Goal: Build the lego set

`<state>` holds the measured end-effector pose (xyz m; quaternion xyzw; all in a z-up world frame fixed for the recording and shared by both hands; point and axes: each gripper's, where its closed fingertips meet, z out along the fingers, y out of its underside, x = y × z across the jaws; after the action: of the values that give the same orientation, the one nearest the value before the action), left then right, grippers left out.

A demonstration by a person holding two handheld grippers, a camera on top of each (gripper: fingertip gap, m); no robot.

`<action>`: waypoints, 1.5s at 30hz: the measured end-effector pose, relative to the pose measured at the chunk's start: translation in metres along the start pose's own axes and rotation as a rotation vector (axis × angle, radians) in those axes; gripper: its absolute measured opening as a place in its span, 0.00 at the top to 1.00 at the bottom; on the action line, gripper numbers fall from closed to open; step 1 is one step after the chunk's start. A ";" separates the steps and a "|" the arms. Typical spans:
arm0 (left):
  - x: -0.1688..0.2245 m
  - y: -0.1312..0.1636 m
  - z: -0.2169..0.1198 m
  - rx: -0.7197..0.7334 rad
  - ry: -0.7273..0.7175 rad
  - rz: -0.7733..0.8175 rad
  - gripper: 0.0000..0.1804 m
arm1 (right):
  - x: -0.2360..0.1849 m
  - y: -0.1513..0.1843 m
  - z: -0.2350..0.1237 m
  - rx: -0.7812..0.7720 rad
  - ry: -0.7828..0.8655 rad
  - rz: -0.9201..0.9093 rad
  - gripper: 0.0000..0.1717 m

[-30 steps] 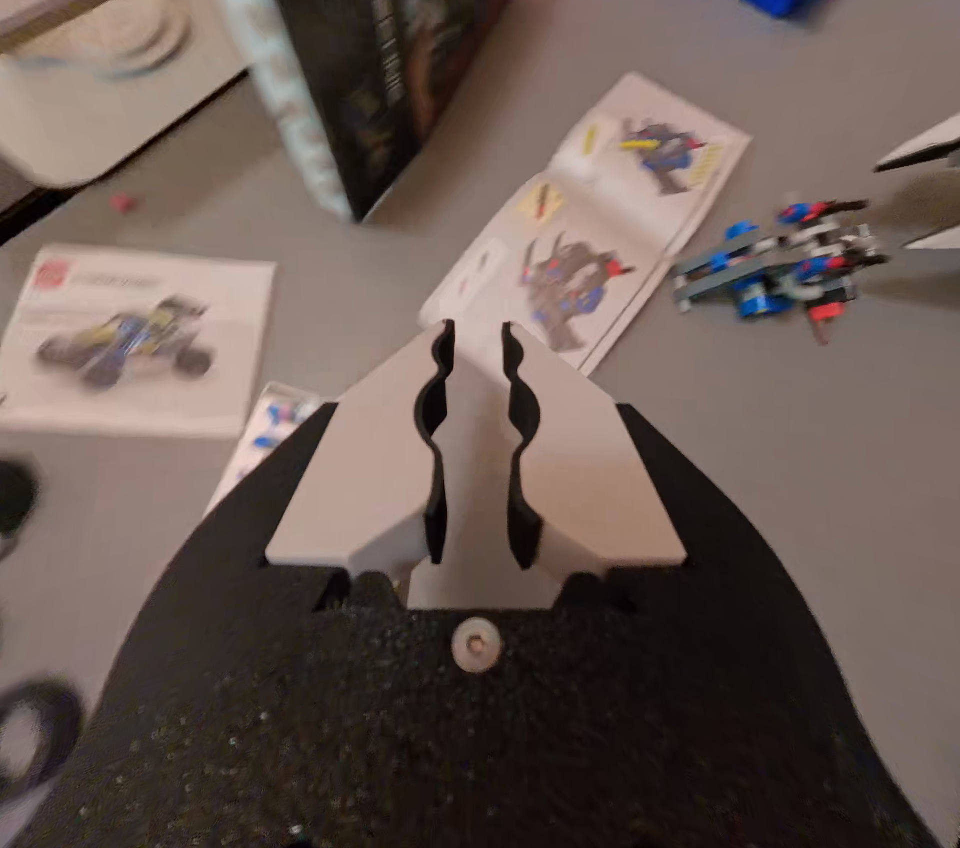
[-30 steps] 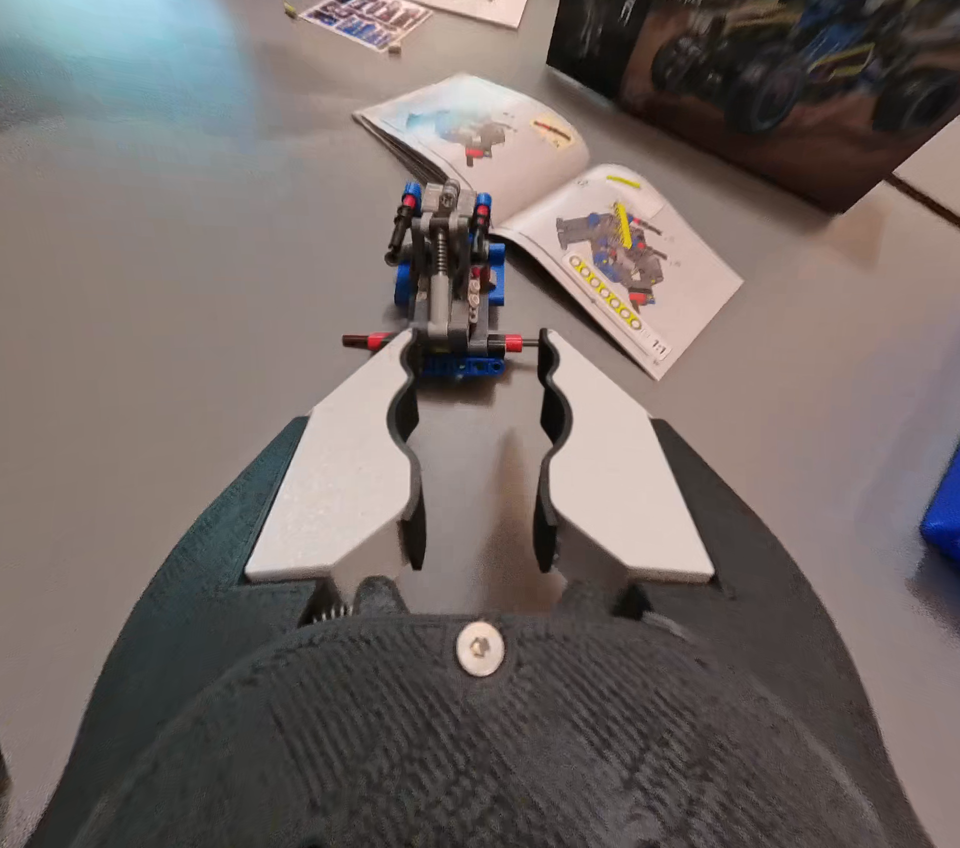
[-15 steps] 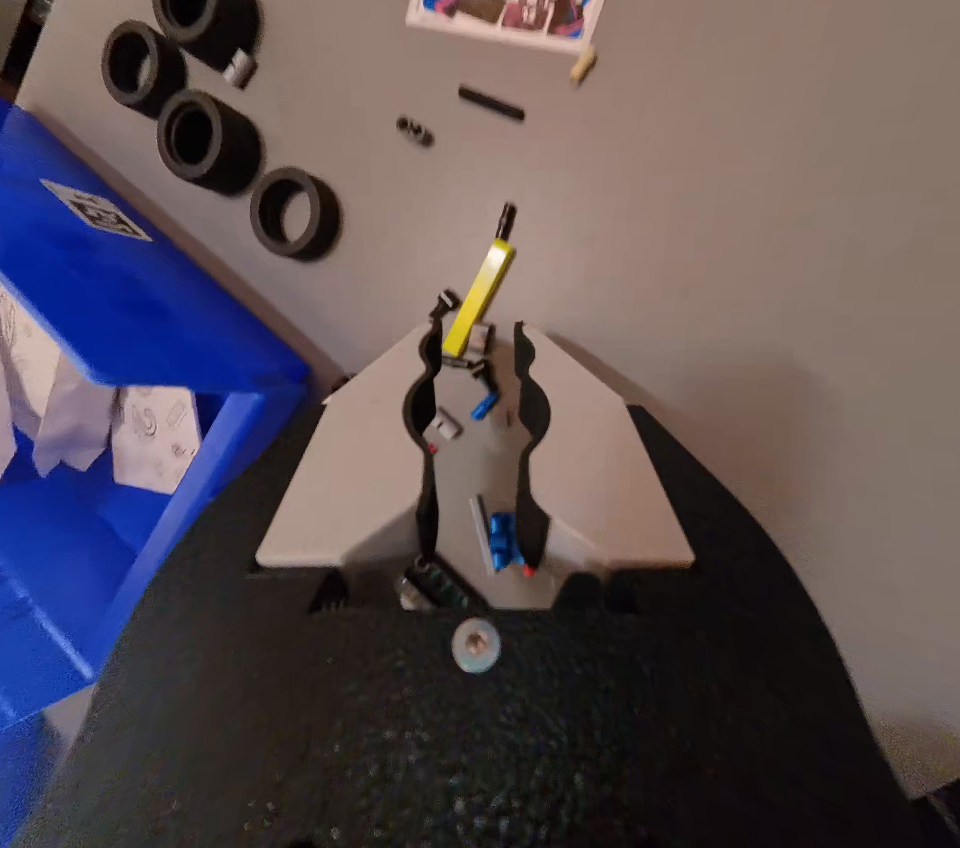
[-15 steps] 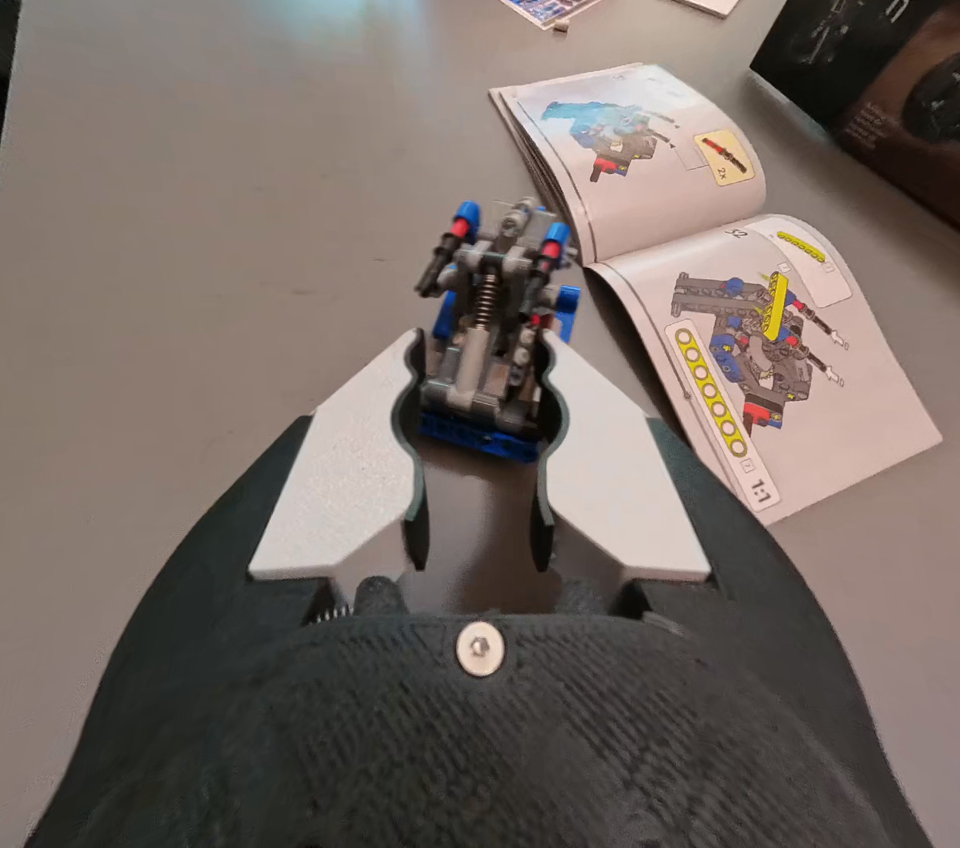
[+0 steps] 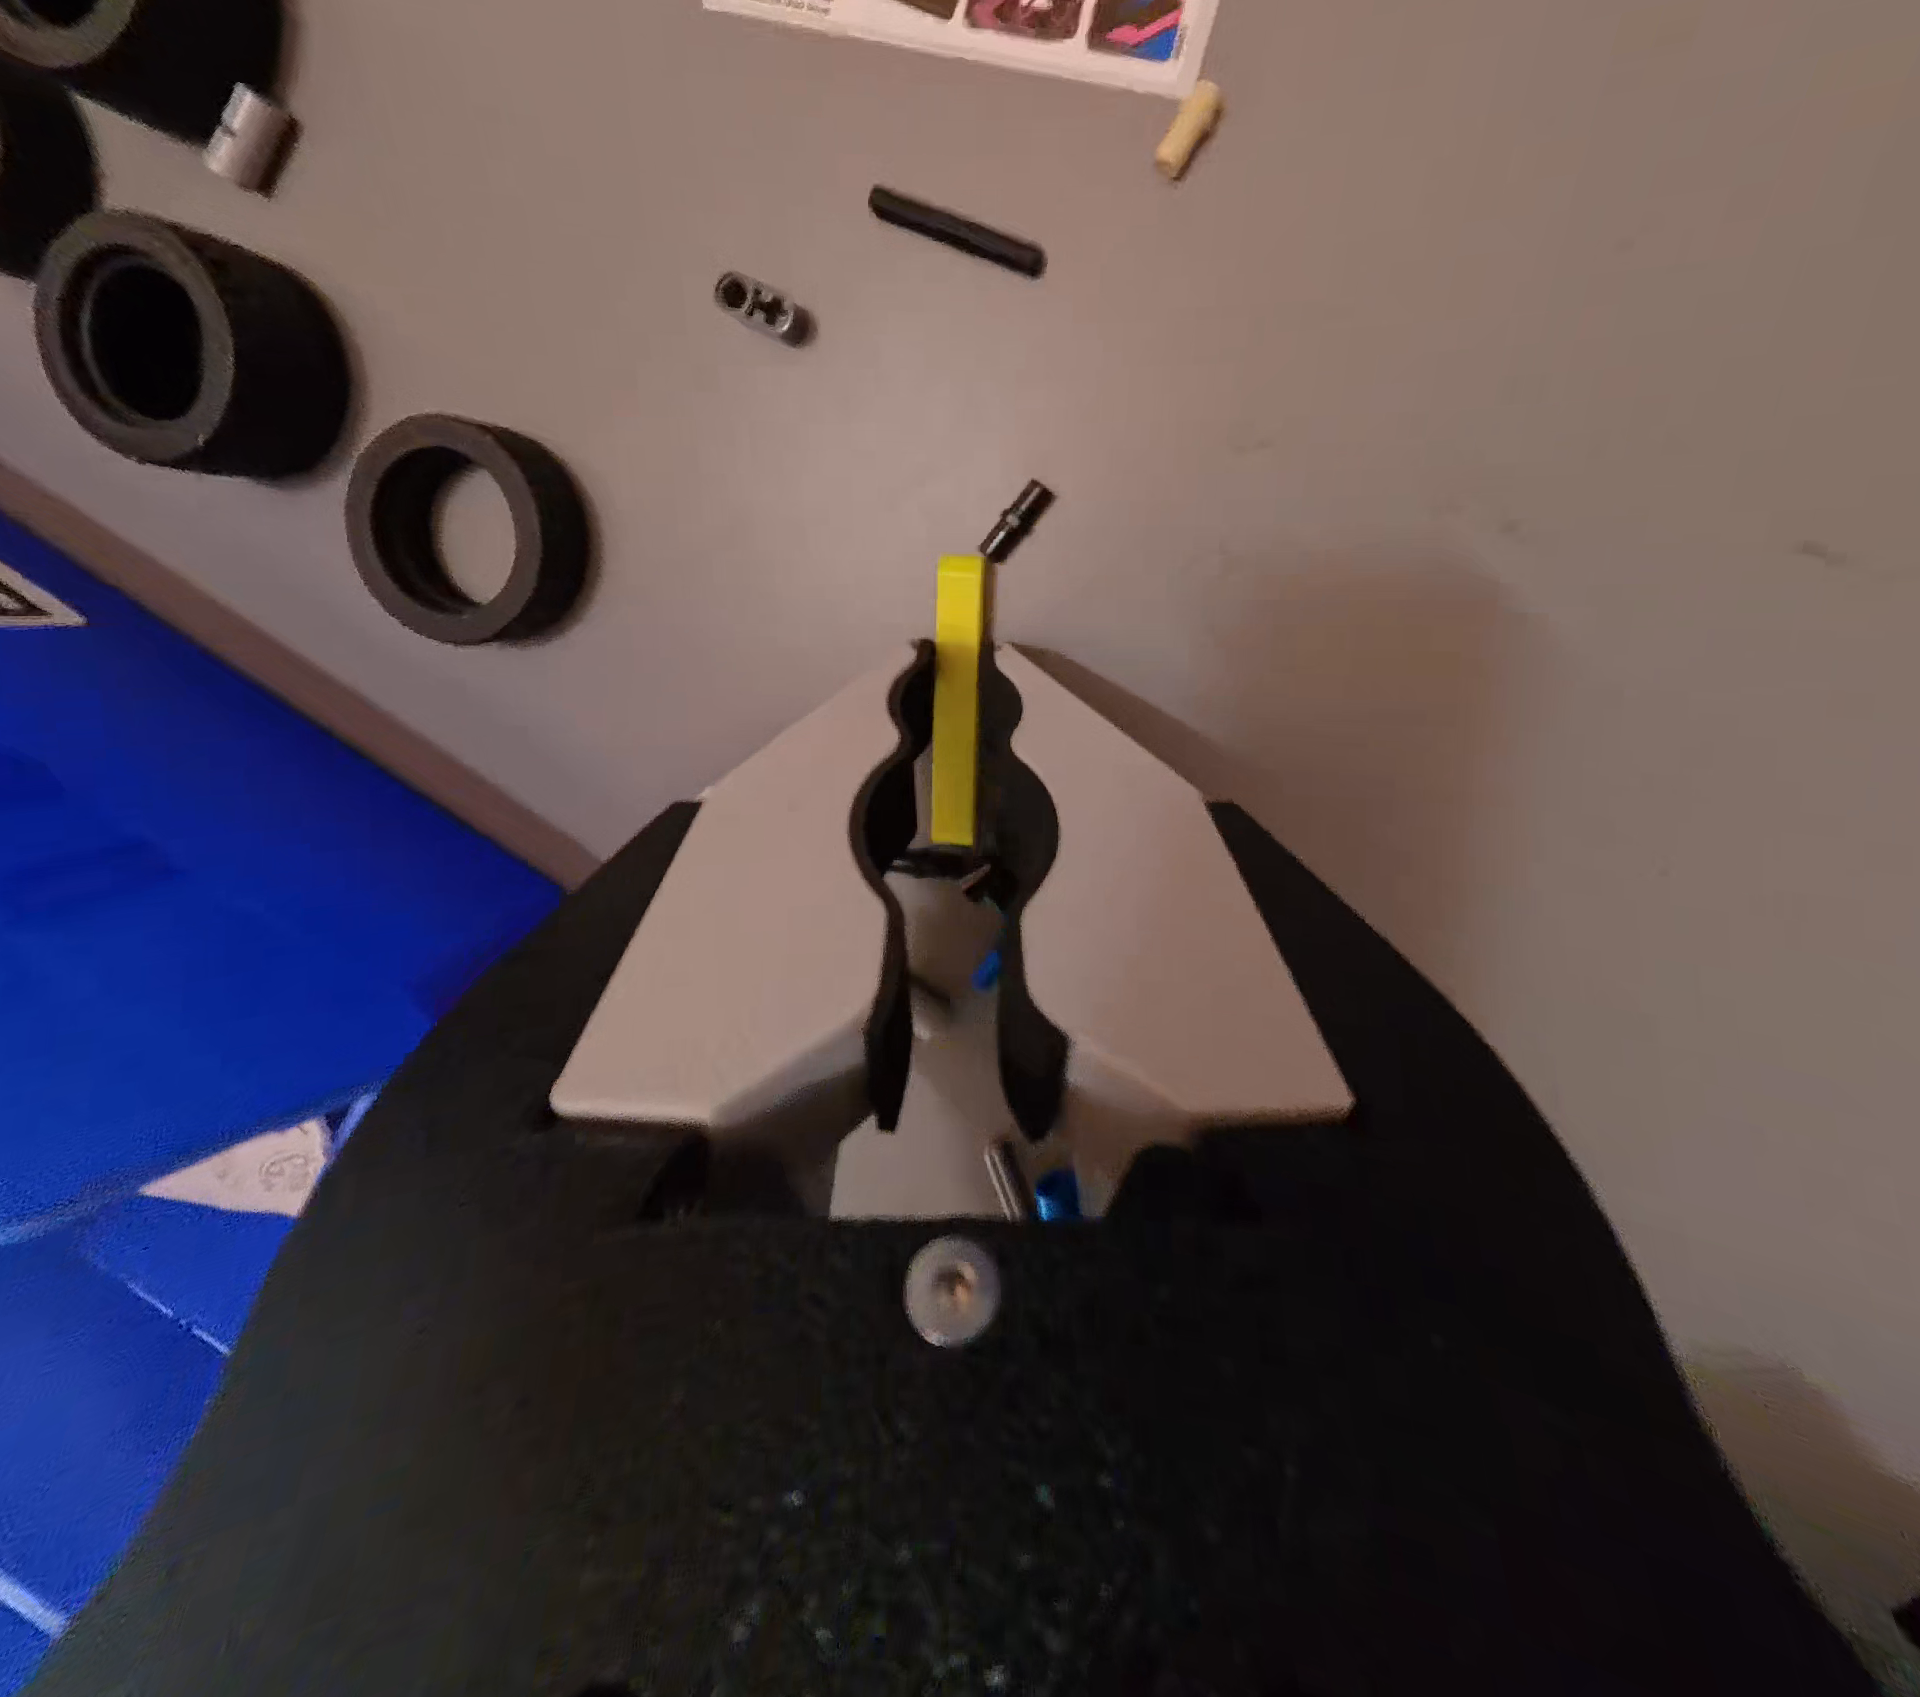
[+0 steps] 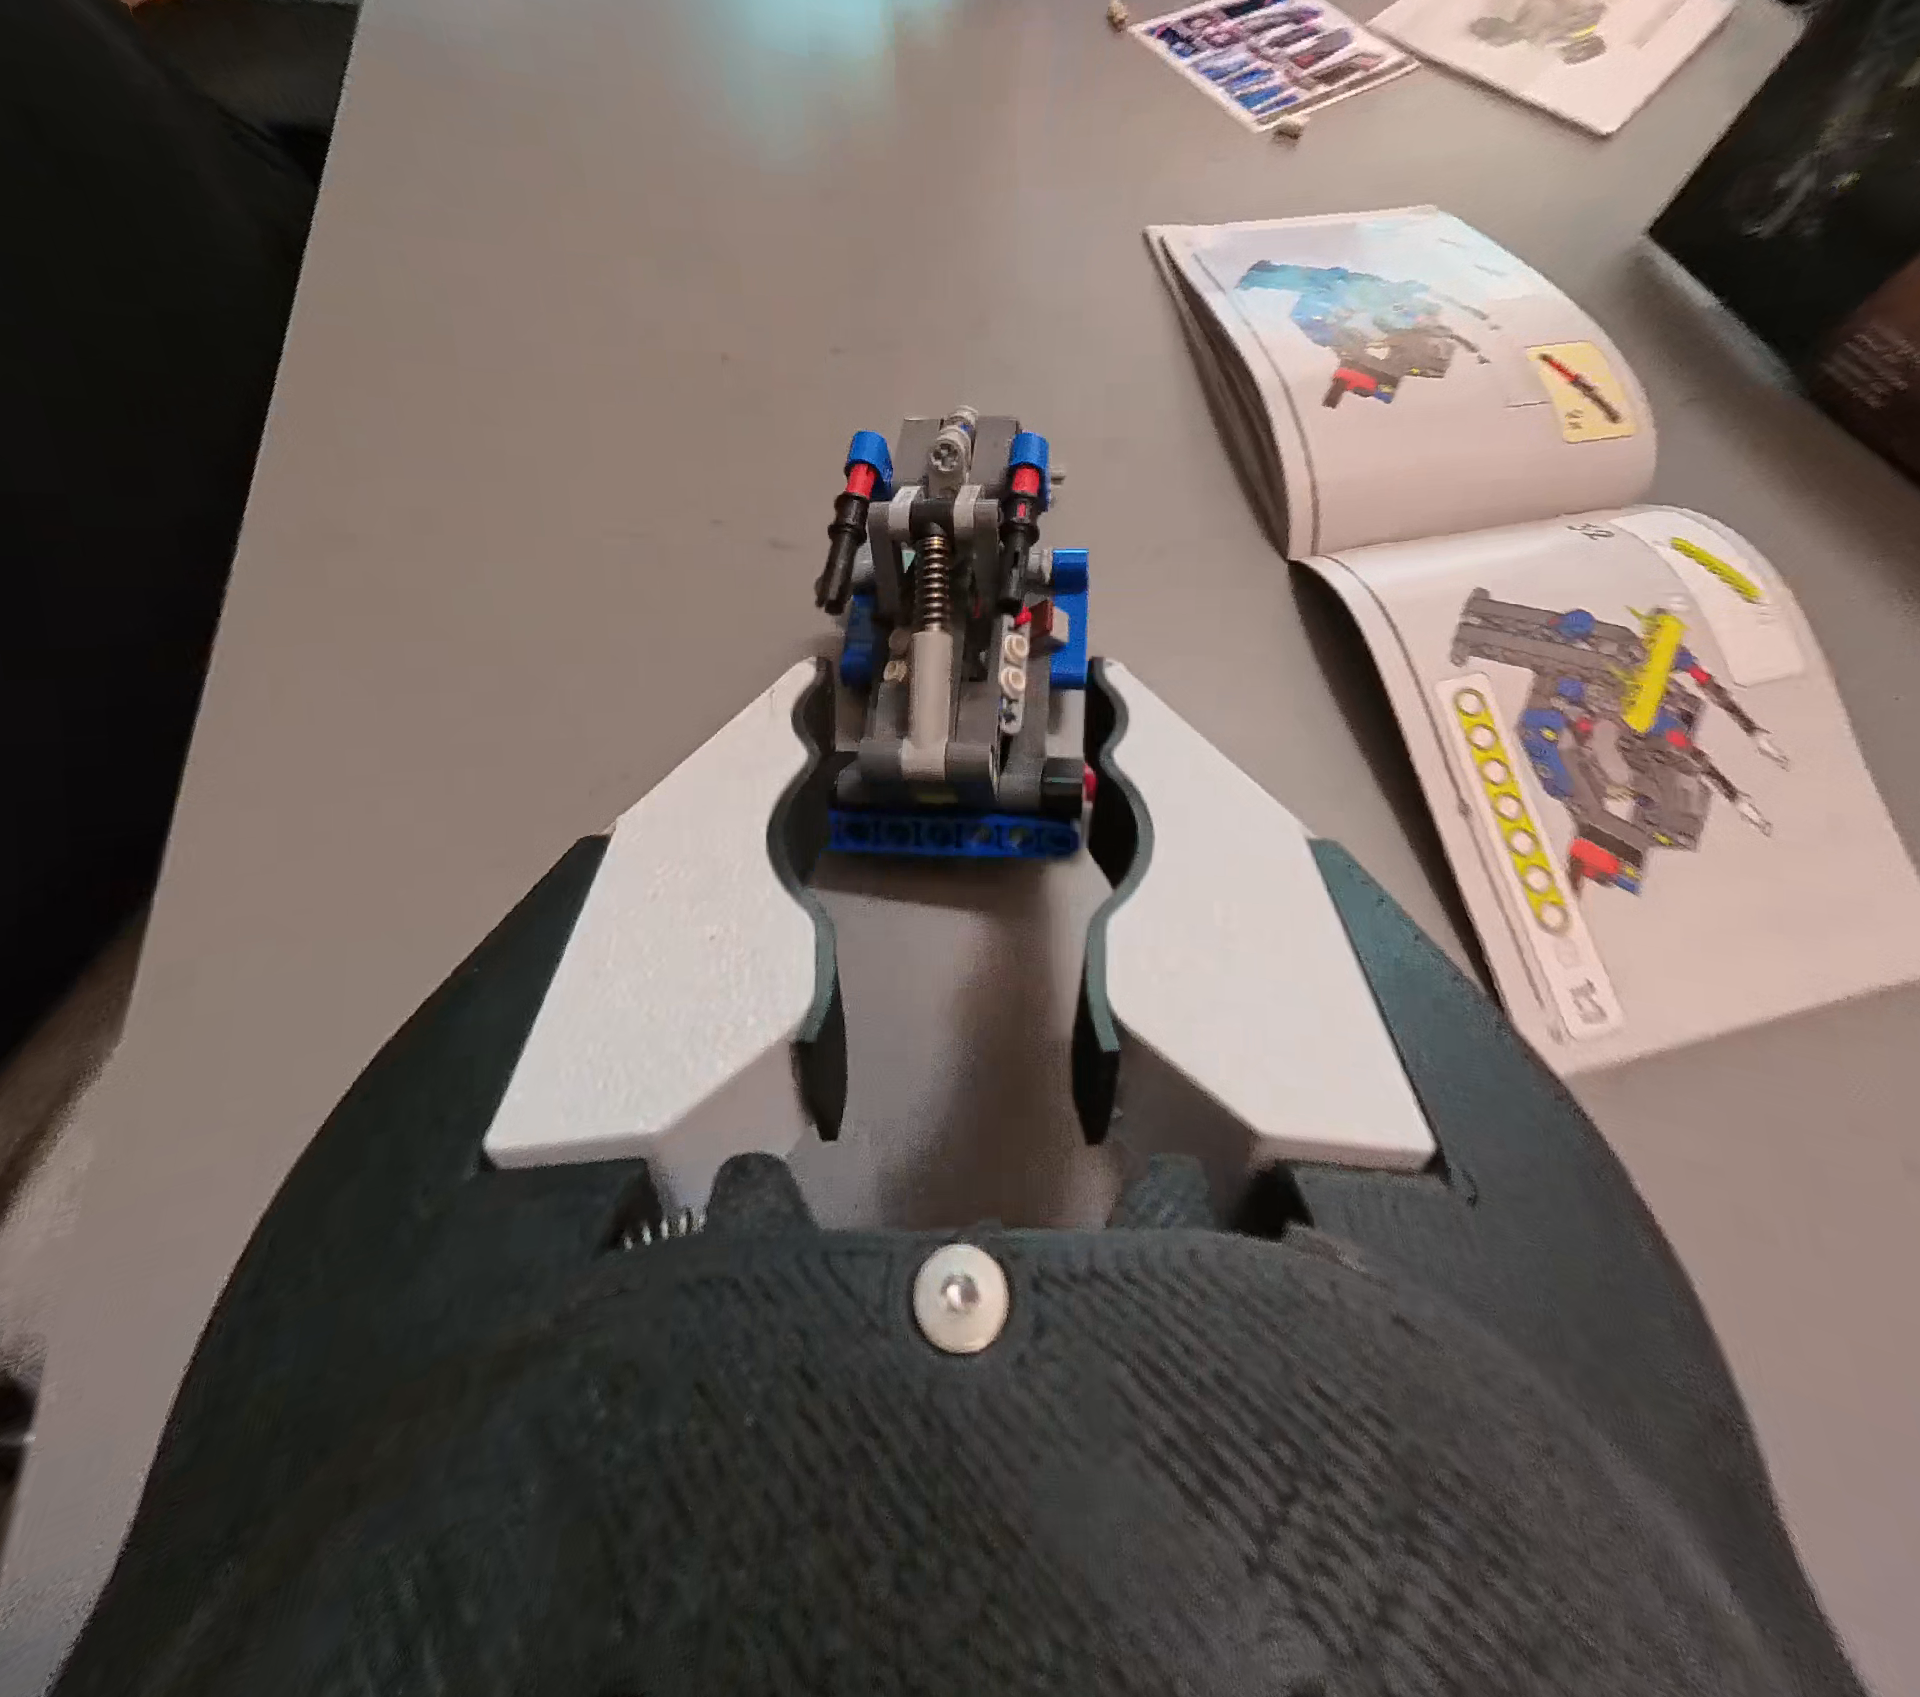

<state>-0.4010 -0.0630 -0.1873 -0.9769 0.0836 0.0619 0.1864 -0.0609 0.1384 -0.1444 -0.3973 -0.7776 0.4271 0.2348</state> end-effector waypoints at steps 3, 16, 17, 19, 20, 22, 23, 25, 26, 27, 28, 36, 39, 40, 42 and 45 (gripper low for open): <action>0.000 -0.014 -0.008 0.058 -0.038 0.037 0.97 | 0.010 -0.008 -0.031 0.048 0.181 0.029 0.72; 0.135 -0.189 -0.131 0.882 0.435 -0.021 0.97 | -0.026 -0.059 -0.050 0.164 0.539 0.150 0.83; 0.158 -0.201 -0.133 0.947 0.566 -0.048 0.97 | -0.029 -0.069 -0.039 0.204 0.518 0.169 0.82; 0.196 -0.221 -0.131 1.022 0.778 -0.125 0.97 | -0.034 -0.081 -0.017 0.256 0.484 0.209 0.82; 0.213 -0.228 -0.128 1.029 0.869 -0.160 0.97 | -0.036 -0.083 -0.006 0.267 0.468 0.238 0.81; 0.239 -0.241 -0.125 1.057 1.011 -0.248 0.97 | -0.043 -0.088 0.012 0.293 0.425 0.290 0.80; 0.249 -0.247 -0.128 1.080 1.084 -0.287 0.97 | -0.045 -0.089 0.018 0.308 0.412 0.311 0.81; 0.263 -0.253 -0.132 1.099 1.195 -0.345 0.97 | -0.049 -0.096 0.021 0.364 0.397 0.337 0.85; 0.267 -0.256 -0.131 1.098 1.209 -0.364 0.97 | -0.051 -0.101 0.020 0.405 0.388 0.346 0.88; 0.272 -0.256 -0.129 1.094 1.219 -0.356 0.97 | -0.052 -0.105 0.018 0.439 0.386 0.360 0.88; 0.277 -0.255 -0.129 1.089 1.230 -0.342 0.97 | -0.052 -0.107 0.017 0.460 0.383 0.374 0.88; 0.287 -0.249 -0.124 1.100 1.154 -0.238 0.97 | -0.051 -0.106 0.014 0.464 0.404 0.355 0.95; 0.293 -0.242 -0.118 1.089 1.080 -0.120 0.97 | -0.056 -0.095 0.018 0.402 0.383 0.372 0.95; 0.295 -0.238 -0.116 1.079 1.054 -0.074 0.97 | -0.059 -0.091 0.020 0.386 0.369 0.387 0.96; 0.300 -0.230 -0.111 1.050 1.004 0.018 0.97 | -0.067 -0.083 0.024 0.349 0.323 0.427 0.96; 0.300 -0.224 -0.105 1.041 0.933 0.100 0.94 | -0.079 -0.076 0.028 0.354 0.234 0.511 0.96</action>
<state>-0.0561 0.0607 -0.0566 -0.6803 0.2184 -0.4034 0.5715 -0.0674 0.0364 -0.0962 -0.5790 -0.5343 0.5520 0.2731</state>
